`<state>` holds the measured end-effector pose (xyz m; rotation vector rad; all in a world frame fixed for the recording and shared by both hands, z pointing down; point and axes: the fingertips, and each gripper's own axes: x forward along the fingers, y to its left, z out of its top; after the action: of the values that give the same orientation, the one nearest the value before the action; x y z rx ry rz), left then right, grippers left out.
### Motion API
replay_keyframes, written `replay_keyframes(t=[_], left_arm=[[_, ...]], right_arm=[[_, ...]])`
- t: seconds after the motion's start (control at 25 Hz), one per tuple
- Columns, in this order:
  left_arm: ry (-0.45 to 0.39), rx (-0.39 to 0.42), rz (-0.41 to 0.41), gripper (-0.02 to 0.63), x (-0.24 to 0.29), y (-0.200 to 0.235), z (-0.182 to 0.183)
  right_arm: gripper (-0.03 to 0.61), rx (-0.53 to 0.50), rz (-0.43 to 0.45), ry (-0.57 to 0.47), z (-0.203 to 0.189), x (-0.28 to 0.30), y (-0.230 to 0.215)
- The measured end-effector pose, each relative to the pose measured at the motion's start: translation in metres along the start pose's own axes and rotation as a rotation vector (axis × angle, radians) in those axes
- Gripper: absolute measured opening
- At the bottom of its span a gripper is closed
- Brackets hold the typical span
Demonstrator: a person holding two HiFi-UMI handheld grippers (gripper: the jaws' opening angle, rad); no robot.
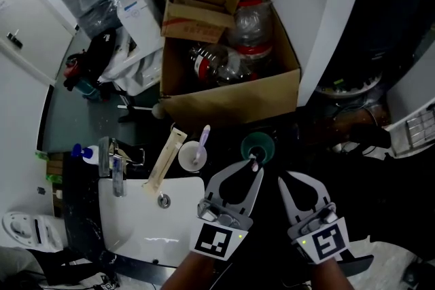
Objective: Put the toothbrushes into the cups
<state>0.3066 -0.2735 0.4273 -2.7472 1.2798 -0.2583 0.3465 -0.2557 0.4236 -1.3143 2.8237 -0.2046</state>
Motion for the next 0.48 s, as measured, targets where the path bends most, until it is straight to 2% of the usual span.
replay_keyframes(t=[0.36,0.48], left_arm=[[0.017,0.072,-0.025,0.069,-0.002,-0.012,-0.004],[0.014,0.067,-0.028,0.094,-0.003,-0.013,-0.004]], right_arm=[[0.035,0.0,-0.002,-0.004,0.002,-0.003,0.006],[0.035,-0.006,0.001,-0.011,0.007,-0.003,0.009]])
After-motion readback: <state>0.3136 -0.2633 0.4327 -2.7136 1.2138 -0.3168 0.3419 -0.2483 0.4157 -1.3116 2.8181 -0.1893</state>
